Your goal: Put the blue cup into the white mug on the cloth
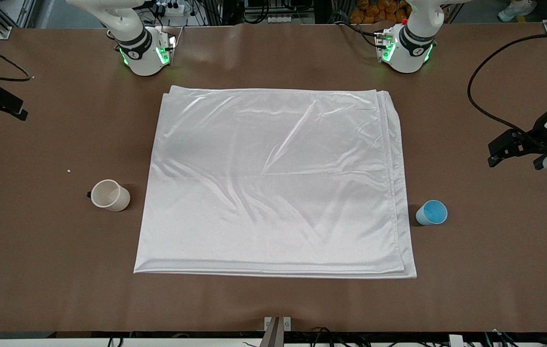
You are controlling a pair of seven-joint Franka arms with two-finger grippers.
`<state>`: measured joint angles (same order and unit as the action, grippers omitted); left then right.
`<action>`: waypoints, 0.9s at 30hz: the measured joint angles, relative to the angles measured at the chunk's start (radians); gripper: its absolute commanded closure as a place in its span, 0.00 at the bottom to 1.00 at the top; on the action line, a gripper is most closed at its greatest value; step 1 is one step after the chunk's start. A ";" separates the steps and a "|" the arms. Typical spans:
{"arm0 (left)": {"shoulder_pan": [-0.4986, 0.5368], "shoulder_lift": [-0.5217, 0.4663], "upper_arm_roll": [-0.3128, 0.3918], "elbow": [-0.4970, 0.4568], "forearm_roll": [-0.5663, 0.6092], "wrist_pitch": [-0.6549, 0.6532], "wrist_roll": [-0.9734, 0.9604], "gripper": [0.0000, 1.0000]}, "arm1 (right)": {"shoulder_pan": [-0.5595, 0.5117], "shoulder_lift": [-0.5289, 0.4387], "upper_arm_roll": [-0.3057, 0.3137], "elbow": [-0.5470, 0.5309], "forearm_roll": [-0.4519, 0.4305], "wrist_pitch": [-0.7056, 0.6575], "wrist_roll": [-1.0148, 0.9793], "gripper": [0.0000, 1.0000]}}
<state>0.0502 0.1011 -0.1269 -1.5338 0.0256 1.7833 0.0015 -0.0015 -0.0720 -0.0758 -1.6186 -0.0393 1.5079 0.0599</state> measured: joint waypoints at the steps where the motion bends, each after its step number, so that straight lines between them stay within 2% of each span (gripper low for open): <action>1: 0.000 0.000 0.000 0.000 0.000 0.000 0.000 0.00 | -0.006 0.000 0.000 -0.001 0.000 0.000 0.003 0.00; 10: 0.001 0.001 0.000 0.000 0.000 0.000 0.000 0.00 | -0.045 0.000 -0.001 -0.006 0.000 0.006 0.003 0.00; 27: 0.000 0.005 0.000 -0.004 0.000 0.000 0.000 0.00 | -0.046 0.000 0.004 -0.016 0.001 0.016 0.000 0.00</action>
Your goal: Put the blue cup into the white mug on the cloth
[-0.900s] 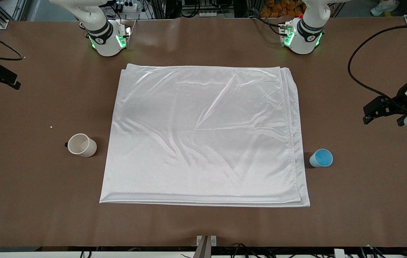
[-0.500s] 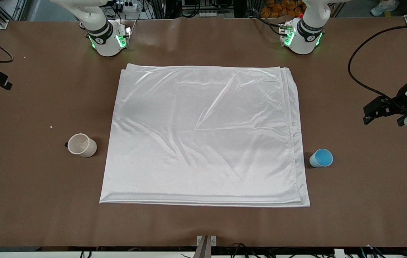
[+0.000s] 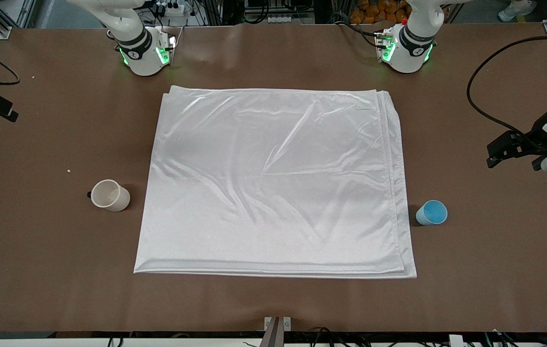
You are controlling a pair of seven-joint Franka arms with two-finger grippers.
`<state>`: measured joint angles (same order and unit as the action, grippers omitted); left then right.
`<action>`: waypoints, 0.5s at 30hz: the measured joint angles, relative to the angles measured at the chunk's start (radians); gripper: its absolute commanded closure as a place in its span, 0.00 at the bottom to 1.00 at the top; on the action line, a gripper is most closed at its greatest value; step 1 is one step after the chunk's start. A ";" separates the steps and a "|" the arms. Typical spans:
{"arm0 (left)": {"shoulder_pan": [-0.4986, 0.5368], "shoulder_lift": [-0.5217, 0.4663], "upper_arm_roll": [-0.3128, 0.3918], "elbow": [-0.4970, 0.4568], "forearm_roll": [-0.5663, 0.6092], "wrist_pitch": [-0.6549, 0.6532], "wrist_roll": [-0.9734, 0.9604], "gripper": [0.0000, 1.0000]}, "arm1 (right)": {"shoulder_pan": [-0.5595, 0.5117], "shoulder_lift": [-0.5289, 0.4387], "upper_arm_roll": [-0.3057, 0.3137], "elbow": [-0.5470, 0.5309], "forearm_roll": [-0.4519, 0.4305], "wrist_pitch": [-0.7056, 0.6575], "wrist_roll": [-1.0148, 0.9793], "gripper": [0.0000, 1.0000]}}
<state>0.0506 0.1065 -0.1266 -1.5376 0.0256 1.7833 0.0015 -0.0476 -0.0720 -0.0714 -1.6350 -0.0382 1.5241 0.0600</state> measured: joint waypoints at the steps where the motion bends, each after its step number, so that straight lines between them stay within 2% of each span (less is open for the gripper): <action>1: 0.000 0.000 0.000 -0.001 0.000 0.000 0.000 0.00 | 0.000 0.000 0.000 -0.004 0.000 0.002 -0.008 0.00; 15: 0.002 0.057 0.001 -0.011 0.028 0.015 0.000 0.00 | -0.032 0.005 -0.005 -0.158 0.000 0.138 -0.331 0.00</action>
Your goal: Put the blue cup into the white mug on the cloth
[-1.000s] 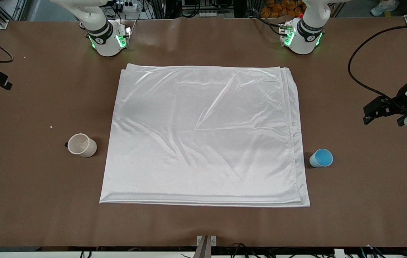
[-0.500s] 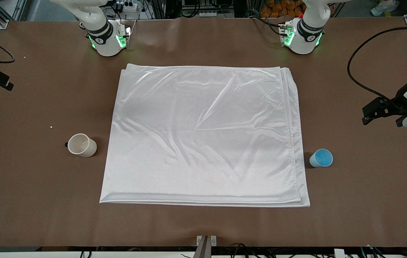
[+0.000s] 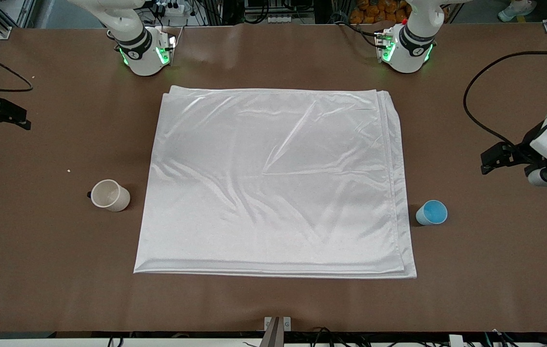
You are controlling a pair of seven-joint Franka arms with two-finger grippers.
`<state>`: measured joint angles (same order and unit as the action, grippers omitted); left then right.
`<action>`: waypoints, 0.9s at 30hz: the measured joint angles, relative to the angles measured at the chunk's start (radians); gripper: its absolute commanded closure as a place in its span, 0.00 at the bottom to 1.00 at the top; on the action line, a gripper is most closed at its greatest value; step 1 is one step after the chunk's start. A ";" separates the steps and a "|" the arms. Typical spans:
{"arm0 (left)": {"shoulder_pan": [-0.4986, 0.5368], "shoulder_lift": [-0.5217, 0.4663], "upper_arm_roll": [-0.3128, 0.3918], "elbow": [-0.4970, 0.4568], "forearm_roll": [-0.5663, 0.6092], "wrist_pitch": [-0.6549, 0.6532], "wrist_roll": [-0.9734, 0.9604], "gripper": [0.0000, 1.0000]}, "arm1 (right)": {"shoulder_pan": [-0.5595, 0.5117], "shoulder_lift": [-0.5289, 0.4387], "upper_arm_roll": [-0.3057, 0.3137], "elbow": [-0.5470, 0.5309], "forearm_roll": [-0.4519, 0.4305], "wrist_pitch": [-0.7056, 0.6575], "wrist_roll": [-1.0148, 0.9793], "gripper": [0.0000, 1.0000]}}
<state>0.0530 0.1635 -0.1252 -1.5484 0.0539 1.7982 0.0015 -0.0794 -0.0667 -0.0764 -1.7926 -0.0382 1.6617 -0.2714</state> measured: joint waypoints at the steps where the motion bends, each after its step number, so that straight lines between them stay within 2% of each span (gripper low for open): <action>1: 0.000 0.010 0.000 -0.001 0.003 0.006 0.000 0.00 | 0.000 0.001 0.000 -0.013 0.000 0.012 -0.019 0.00; 8: 0.015 0.105 0.003 -0.007 0.006 0.065 0.000 0.00 | 0.001 0.012 0.008 -0.090 0.000 0.089 -0.194 0.00; 17: 0.045 0.233 0.004 -0.012 0.006 0.139 0.004 0.00 | 0.001 0.046 0.013 -0.212 0.000 0.266 -0.422 0.00; 27: 0.052 0.320 0.003 -0.071 0.006 0.262 0.004 0.00 | 0.001 0.176 0.013 -0.245 0.000 0.414 -0.758 0.00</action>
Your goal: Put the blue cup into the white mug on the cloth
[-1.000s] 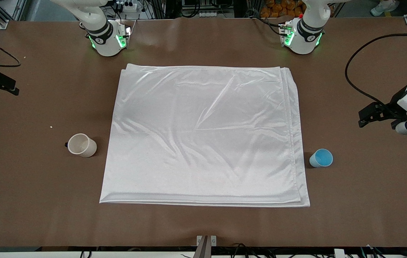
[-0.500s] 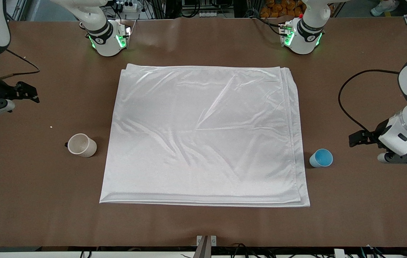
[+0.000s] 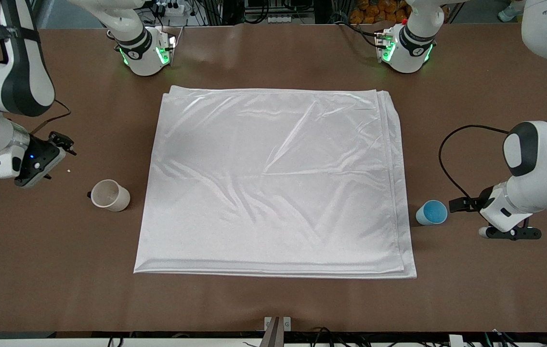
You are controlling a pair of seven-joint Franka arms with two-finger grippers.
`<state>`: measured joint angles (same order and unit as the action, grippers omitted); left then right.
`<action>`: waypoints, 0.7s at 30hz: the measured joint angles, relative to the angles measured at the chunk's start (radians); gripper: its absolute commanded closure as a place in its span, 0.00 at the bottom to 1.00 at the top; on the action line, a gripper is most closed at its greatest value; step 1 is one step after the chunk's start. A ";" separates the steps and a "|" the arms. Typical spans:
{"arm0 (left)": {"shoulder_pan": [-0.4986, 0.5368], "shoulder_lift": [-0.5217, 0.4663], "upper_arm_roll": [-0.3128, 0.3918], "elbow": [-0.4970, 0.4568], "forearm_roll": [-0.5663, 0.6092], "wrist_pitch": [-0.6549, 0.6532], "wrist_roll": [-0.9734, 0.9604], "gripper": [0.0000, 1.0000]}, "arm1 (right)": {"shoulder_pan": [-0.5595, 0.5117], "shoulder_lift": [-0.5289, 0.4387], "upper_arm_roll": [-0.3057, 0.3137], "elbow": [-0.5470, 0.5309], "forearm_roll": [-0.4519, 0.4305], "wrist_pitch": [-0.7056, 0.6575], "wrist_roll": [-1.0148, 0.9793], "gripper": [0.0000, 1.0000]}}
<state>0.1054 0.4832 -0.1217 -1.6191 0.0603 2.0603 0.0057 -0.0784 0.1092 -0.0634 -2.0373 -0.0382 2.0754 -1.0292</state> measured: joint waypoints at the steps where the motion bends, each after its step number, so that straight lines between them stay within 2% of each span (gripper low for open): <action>1: 0.001 0.002 0.000 -0.012 0.000 0.016 0.000 0.00 | 0.000 0.014 0.000 0.000 0.000 0.013 -0.030 0.00; 13: 0.003 0.012 0.000 -0.146 0.000 0.182 0.000 0.00 | 0.000 0.150 0.014 0.000 -0.002 0.199 -0.357 0.00; 21: 0.009 0.045 0.002 -0.175 0.000 0.250 0.000 0.00 | -0.003 0.204 0.019 0.003 -0.002 0.284 -0.504 0.00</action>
<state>0.1147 0.5285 -0.1201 -1.7945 0.0603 2.3102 0.0058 -0.0810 0.3128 -0.0442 -2.0347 -0.0404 2.3593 -1.5330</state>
